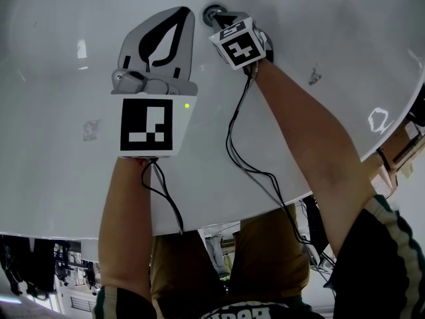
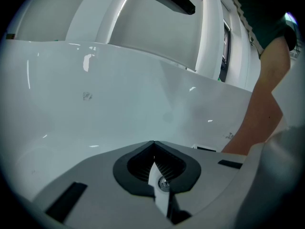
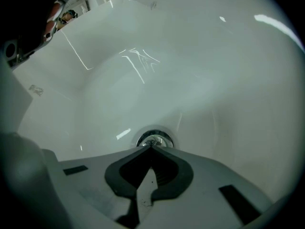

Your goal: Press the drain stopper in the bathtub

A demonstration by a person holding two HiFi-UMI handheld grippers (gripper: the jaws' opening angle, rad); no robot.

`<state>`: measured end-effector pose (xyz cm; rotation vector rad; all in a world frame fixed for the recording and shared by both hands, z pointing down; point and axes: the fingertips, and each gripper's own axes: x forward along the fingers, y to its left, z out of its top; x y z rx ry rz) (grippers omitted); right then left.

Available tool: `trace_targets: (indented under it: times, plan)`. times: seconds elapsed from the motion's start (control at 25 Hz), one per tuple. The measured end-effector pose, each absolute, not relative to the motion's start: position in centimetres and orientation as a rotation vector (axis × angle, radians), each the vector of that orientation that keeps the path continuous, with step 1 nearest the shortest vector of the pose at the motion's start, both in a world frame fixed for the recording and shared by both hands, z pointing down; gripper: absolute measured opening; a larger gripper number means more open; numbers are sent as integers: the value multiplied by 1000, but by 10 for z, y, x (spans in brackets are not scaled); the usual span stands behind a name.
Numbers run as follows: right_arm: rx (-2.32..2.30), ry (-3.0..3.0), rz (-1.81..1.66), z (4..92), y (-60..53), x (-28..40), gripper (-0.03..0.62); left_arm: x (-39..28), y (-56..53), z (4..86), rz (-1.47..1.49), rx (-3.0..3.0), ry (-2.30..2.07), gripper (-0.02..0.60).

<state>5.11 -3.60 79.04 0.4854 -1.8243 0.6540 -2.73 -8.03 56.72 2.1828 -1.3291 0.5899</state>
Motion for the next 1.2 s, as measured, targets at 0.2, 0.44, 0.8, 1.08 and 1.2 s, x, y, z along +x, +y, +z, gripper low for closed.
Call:
trace_targets:
  times: [0.2,0.44,0.8,1.08,1.2]
  plan:
    - [484,-1836,647,790,-35,50,11,-27,-78,569,612,2185,-1319,6]
    - [497,-1849,657,790,-37,49,10,-25,-79,569,610,2189,-1314,6]
    - [524,-1862,719,790,-36,50,10,-24,-77,570,599,2176,-1305,6]
    - [518,-1880,779,779,-31,60,9,-25,-75,567,593,2150,-1300,6]
    - [530,-1893,810,769,-34,64,11,-18,-76,562,591,2157,-1278,6]
